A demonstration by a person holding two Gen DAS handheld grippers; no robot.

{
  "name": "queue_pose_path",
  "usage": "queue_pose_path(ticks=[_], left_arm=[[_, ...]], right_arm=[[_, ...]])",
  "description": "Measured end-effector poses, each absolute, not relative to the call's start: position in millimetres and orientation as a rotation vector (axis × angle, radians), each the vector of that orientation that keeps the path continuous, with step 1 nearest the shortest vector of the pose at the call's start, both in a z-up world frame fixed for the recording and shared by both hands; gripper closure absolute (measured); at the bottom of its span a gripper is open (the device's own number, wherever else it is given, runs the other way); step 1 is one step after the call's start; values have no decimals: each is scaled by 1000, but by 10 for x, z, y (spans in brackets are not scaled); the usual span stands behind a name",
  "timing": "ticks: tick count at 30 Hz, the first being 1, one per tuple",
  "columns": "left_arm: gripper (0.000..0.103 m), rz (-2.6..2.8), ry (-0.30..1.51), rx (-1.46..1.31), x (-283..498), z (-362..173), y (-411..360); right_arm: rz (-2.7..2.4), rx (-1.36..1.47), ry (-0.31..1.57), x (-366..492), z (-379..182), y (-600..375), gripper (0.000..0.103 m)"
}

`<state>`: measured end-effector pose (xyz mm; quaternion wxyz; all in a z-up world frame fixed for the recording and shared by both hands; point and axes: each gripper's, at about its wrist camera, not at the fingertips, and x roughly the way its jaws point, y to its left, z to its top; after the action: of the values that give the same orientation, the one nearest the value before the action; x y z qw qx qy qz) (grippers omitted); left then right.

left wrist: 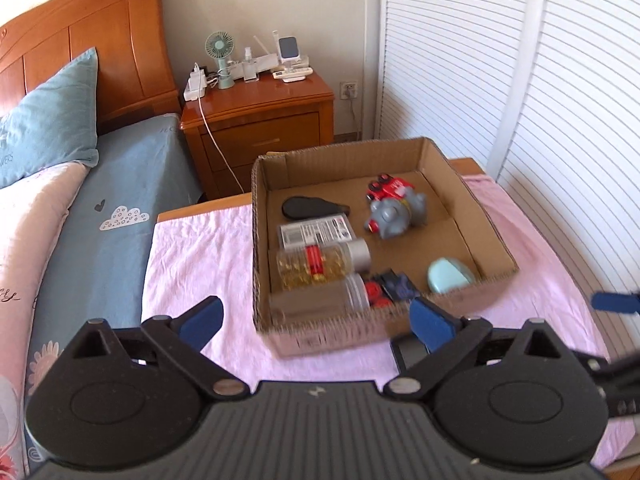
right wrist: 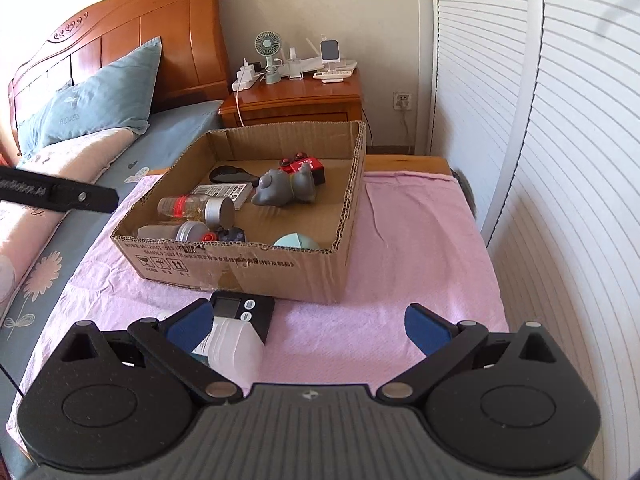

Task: Organize rigid objects
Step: 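Move the right tool to the white plastic bottle beside the timer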

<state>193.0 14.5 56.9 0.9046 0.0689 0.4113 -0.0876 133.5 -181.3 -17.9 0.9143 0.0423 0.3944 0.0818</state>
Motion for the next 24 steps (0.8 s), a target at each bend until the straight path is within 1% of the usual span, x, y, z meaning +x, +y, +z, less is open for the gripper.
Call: queue_pose_path(ticks=[3, 8, 15, 19, 24], left_arm=[[4, -177, 813, 145, 1628, 471, 113], [4, -167, 799, 80, 1359, 222, 79], [4, -108, 831, 80, 1214, -57, -11], [4, -122, 847, 78, 1144, -112, 2], [4, -99, 841, 105, 1092, -133, 56]], right_arm=[[155, 85, 828, 1307, -248, -1783, 0], [102, 64, 836, 1318, -344, -1758, 0], [137, 113, 858, 1585, -447, -1718, 0], [128, 104, 891, 1800, -546, -1612, 0], [123, 73, 926, 1862, -672, -1514, 0]])
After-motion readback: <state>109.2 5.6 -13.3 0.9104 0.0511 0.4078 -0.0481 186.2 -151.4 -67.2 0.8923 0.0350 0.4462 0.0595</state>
